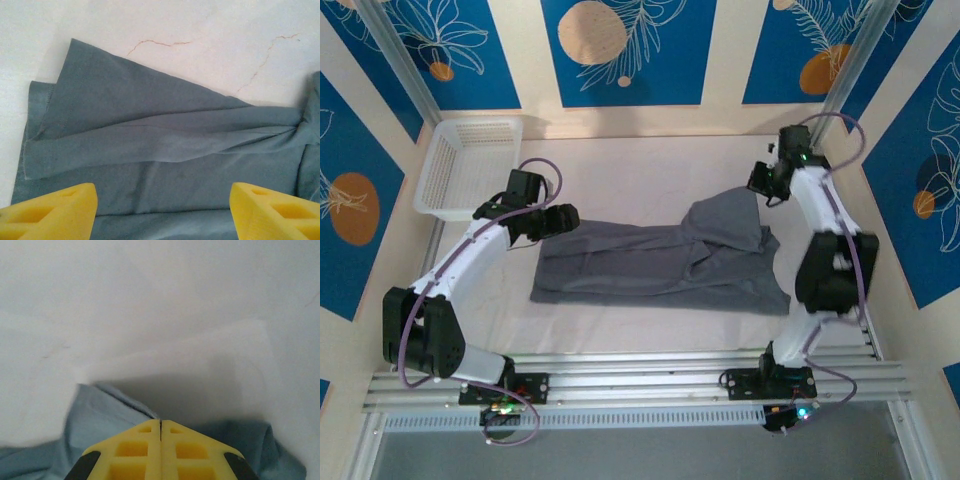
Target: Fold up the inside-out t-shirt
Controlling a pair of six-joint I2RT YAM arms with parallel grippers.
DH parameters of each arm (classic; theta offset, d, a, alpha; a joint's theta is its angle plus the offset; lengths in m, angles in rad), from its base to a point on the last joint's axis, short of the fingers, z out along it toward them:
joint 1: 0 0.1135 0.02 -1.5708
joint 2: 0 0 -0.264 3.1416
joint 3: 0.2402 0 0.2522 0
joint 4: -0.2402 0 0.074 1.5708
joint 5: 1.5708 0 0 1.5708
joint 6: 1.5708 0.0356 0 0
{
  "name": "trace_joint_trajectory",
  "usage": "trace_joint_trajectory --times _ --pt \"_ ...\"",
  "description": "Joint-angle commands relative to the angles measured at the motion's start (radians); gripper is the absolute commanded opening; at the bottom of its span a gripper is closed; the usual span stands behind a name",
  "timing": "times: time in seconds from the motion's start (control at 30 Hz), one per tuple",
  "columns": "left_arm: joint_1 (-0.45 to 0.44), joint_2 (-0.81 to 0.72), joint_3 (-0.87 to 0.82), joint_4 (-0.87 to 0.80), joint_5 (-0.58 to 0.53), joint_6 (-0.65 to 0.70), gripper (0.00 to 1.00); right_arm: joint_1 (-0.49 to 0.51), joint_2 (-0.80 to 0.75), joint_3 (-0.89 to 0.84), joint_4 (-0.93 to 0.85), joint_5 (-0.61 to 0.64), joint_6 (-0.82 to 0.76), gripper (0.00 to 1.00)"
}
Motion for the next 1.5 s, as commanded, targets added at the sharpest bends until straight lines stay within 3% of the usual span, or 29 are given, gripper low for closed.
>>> trace_joint_trajectory --times 0.0,0.13,0.2,0.23,0.27,0.37,0.5,0.63,0.73,0.83,0.93,1.03,1.27,1.37,1.47 --pt "0.005 -0.01 0.02 0.02 -0.009 0.011 0.72 0.006 -0.285 -0.25 0.142 -0.057 0.108 0.0" --pt "0.004 0.013 0.023 0.034 0.011 0.016 0.74 -0.01 -0.684 -0.666 0.334 -0.148 0.243 0.02" --pt "0.004 0.023 0.028 0.035 0.021 0.019 0.74 -0.016 -0.815 -0.777 0.361 -0.189 0.262 0.43" --pt "0.003 0.027 0.032 0.034 0.025 0.021 0.74 -0.018 -0.866 -0.797 0.351 -0.197 0.262 0.59" --pt "0.003 0.031 0.036 0.03 0.027 0.023 0.74 -0.02 -0.9 -0.799 0.339 -0.204 0.254 0.66" --pt "0.002 0.031 0.047 0.024 0.022 0.024 0.74 -0.021 -0.906 -0.765 0.361 -0.204 0.252 0.74" --pt "-0.005 0.021 0.028 0.045 0.046 0.009 0.74 0.038 -0.662 -0.634 0.32 -0.229 0.208 0.74" --pt "-0.025 -0.004 -0.008 0.082 0.129 0.024 0.76 0.163 -0.292 -0.417 0.144 -0.133 0.102 0.72" --pt "-0.038 -0.025 -0.025 0.08 0.16 0.04 0.77 0.187 -0.11 -0.36 0.132 -0.026 0.109 0.71" --pt "-0.043 -0.043 -0.034 0.062 0.151 0.047 0.77 0.176 0.003 -0.344 0.157 -0.012 0.111 0.73" --pt "-0.042 -0.05 -0.037 0.045 0.139 0.058 0.77 0.167 0.073 -0.322 0.159 -0.077 0.1 0.72" --pt "-0.041 -0.042 -0.034 0.026 0.12 0.066 0.77 0.167 0.1 -0.31 0.166 -0.148 0.109 0.6" --pt "-0.042 -0.019 -0.032 0.028 0.121 0.063 0.77 0.164 0.11 -0.315 0.188 -0.183 0.132 0.36" --pt "-0.042 -0.013 -0.029 0.029 0.118 0.063 0.77 0.161 0.12 -0.312 0.188 -0.199 0.134 0.31" --pt "-0.042 -0.009 -0.026 0.028 0.116 0.062 0.77 0.158 0.118 -0.31 0.182 -0.218 0.141 0.16"
